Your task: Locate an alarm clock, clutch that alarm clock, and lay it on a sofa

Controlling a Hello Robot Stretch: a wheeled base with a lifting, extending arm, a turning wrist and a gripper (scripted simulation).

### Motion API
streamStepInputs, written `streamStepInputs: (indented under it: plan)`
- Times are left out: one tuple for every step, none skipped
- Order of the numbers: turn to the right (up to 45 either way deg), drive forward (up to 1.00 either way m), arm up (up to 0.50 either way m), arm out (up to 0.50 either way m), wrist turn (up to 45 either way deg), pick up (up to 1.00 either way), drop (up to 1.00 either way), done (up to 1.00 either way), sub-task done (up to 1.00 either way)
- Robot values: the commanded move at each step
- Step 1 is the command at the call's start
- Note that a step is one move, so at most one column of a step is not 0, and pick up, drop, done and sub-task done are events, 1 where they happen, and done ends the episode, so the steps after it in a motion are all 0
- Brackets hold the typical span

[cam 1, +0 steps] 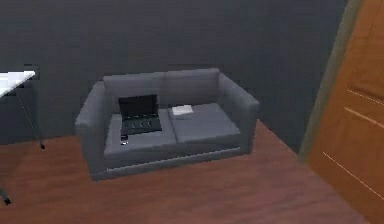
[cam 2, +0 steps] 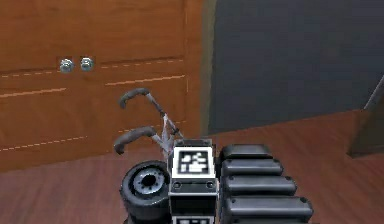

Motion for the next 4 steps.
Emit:
streamStepInputs:
  plan:
    - [0.0,0.20,0.00,0.00,0.0,0.00,0.00,0.00,0.00]
    - [0.0,0.65,0.00,0.00,0.0,0.00,0.00,0.00,0.00]
    - [-45.0,0.00,0.00,0.00,0.0,0.00,0.00,0.00,0.00]
    - [-45.0,0.00,0.00,0.00,0.0,0.00,0.00,0.00,0.00]
